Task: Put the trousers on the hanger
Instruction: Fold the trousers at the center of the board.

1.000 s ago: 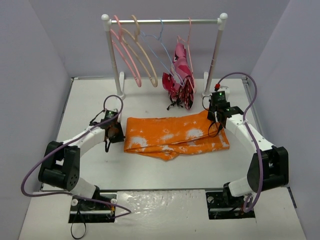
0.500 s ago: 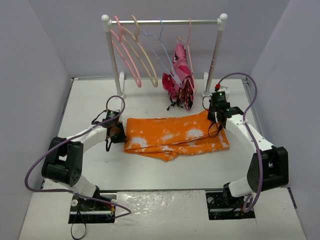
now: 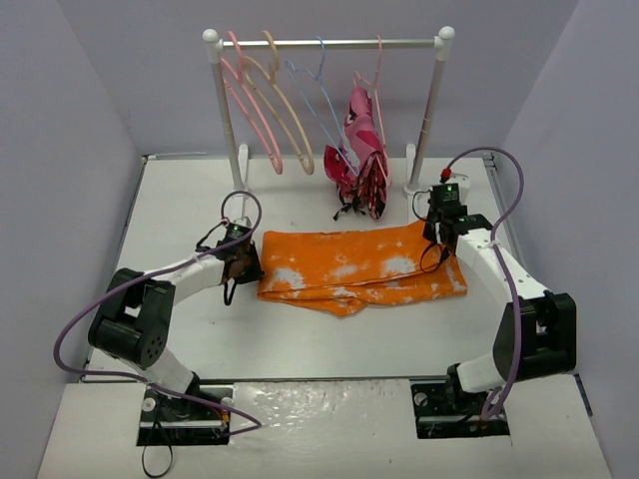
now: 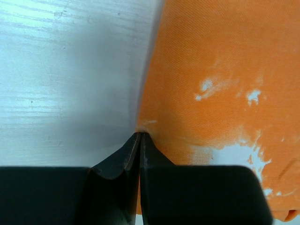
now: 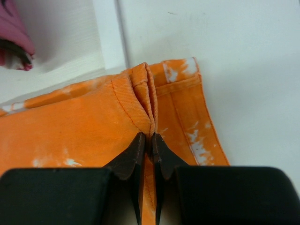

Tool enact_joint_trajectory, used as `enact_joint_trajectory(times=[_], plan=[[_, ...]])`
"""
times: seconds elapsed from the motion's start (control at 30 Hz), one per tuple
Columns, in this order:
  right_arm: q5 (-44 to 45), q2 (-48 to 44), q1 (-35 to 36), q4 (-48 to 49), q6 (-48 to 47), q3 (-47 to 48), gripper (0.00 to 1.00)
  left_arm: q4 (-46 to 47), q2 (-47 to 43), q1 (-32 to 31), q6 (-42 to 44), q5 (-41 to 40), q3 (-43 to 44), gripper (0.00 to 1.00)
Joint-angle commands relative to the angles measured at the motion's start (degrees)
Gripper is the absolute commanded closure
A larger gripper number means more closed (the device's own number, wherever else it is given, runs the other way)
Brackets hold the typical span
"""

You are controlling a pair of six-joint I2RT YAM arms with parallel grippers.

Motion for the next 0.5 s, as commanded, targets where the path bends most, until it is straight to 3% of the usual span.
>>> enact_joint_trajectory(times=[0.0,0.4,0.47], plan=[[3.93,-0.53,-6.03,2.86,1.04,-0.92,1.00,-4.13,2.74,-0.74,-2.13,-3.18,-4.14,1.00],[6.40,10.88,-8.47,5.15,4.87,-1.65,1.00,-1.79,2.48,-1.40,-1.40,-0.13,-3.19,1.00],[6.87,11.52,-8.47,5.65,5.27,-1.89,0.89,-2.30,2.72,-1.76,-0.78,0.73,-1.78,1.00]])
